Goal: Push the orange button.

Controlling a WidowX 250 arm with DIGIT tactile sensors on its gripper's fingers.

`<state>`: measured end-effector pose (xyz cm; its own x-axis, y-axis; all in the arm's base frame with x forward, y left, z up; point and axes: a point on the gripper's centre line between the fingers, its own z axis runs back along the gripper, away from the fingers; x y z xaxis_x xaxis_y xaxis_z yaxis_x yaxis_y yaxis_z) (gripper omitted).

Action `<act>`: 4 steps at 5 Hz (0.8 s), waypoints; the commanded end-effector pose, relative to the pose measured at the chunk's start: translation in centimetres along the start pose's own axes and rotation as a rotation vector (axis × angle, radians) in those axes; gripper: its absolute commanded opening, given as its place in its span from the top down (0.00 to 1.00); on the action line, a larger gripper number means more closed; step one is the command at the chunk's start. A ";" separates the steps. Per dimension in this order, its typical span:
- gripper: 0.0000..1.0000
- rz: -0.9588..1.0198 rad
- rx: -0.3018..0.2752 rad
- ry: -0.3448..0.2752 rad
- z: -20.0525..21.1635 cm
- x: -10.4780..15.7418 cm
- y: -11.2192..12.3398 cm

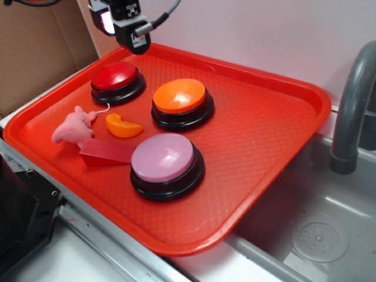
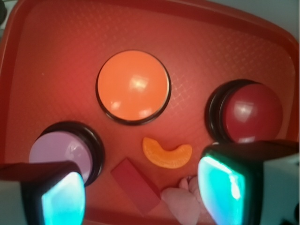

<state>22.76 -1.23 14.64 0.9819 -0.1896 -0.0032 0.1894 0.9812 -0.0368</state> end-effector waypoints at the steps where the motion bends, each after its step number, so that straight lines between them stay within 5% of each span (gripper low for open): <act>1: 0.00 0.052 0.019 -0.053 2.9 -0.6 0.4; 4: 0.00 0.109 0.010 -0.061 4.5 -2.1 0.5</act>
<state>19.90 -0.67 17.38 0.9953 -0.0951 -0.0187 0.0944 0.9950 -0.0323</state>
